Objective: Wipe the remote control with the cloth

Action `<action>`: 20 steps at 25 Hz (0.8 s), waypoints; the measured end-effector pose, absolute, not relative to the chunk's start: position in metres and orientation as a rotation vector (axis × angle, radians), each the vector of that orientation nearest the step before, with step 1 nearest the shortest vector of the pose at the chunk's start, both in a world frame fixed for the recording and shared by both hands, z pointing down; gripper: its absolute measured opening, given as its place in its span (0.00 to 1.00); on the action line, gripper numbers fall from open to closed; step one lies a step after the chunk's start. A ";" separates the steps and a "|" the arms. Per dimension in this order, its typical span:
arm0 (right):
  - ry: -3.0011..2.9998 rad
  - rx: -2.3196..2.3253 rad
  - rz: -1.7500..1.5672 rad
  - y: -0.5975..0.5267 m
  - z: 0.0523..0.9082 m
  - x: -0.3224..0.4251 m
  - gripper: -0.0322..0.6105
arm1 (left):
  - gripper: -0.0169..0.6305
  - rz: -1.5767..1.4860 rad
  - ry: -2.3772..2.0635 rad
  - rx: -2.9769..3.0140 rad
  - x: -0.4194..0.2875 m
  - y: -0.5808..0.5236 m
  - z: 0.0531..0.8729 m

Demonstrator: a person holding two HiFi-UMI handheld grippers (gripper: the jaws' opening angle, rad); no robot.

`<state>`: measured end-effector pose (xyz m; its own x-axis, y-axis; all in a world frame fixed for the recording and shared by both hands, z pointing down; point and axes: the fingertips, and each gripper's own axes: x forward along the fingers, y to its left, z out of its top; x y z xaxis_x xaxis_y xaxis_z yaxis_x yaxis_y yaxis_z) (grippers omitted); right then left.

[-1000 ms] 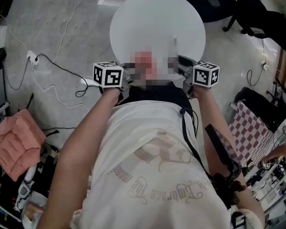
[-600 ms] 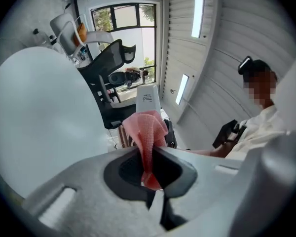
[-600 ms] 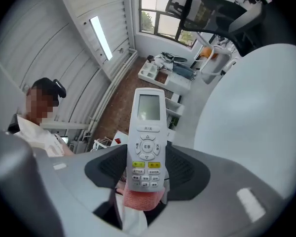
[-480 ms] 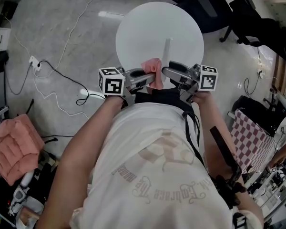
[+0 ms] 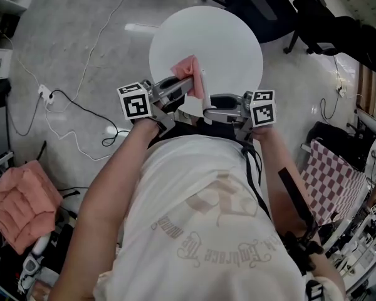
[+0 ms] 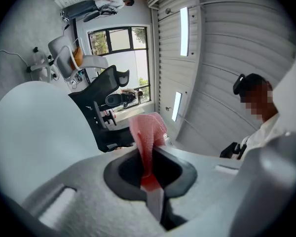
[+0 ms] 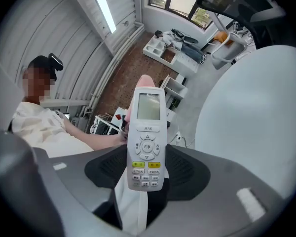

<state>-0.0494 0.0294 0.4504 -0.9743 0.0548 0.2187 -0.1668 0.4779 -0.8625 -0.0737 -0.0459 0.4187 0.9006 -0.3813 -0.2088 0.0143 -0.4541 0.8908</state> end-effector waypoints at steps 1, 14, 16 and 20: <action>-2.503 0.092 1.492 0.032 0.452 -0.048 0.44 | 0.05 -0.479 -0.268 2.003 -0.076 -0.050 0.415; -2.550 -0.006 1.373 0.029 0.442 -0.046 0.44 | 0.05 -0.458 -0.360 1.963 -0.071 -0.061 0.415; -2.575 0.005 1.397 0.017 0.438 -0.042 0.44 | 0.05 -0.410 -0.359 1.977 -0.060 -0.057 0.420; -2.621 0.015 1.472 -0.009 0.436 -0.034 0.44 | 0.05 -0.318 -0.350 1.968 -0.042 -0.047 0.438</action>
<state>-0.0342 -0.0088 0.4356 -0.9908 0.0571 0.1224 -0.0748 0.5224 -0.8494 -0.0423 -0.0467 0.4375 0.9216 -0.3829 -0.0640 -0.1007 -0.3949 0.9132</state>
